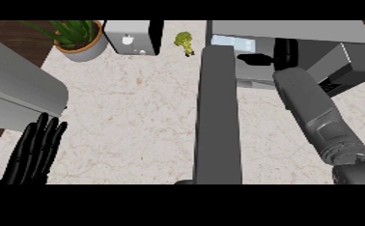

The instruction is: Pick up the milk, place it into the microwave and close the microwave

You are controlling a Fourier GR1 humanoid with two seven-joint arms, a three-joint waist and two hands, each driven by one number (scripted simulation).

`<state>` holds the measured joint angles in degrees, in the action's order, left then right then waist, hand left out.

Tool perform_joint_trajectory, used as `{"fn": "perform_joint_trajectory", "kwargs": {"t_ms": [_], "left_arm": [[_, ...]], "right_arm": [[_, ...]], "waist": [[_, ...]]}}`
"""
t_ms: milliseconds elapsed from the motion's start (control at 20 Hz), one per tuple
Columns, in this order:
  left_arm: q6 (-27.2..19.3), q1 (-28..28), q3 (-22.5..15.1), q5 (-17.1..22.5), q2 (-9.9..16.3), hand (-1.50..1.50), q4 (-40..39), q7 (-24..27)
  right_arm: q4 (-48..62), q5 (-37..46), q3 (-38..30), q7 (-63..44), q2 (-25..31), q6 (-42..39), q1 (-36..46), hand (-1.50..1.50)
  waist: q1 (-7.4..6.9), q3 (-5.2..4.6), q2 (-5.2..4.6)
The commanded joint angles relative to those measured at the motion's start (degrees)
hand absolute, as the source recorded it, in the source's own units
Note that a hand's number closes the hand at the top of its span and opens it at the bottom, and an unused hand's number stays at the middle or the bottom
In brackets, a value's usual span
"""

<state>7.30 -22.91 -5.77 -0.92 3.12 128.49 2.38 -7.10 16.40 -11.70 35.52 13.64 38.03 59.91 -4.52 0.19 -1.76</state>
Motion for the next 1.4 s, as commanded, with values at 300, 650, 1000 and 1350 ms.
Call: {"fn": "perform_joint_trajectory", "kwargs": {"t_ms": [300,650,1000,1350], "left_arm": [[-0.6,-1.5,-1.6,-2.2,-1.3,-1.5,-0.7,2.3],[-2.8,0.6,-3.0,-3.9,-2.7,-1.5,0.5,-1.6],[-0.2,-3.0,-3.1,-2.1,-1.8,-1.5,-1.3,2.7],[-1.2,-5.3,-4.2,-2.1,-2.2,-1.5,1.7,1.4]], "right_arm": [[-0.7,-2.2,-2.8,4.3,3.0,-3.3,-2.0,-1.5],[-0.9,-5.1,-5.3,7.0,4.1,-13.7,-4.3,-1.5],[-1.5,-7.6,-7.1,10.6,3.5,-20.7,-8.7,-1.5],[-4.0,-8.8,-6.5,15.7,-1.8,-27.3,-17.0,-1.5]], "waist": [[0.94,-0.05,0.39],[1.99,-0.04,0.68],[2.43,-0.09,0.95],[4.59,-0.18,1.9]]}}
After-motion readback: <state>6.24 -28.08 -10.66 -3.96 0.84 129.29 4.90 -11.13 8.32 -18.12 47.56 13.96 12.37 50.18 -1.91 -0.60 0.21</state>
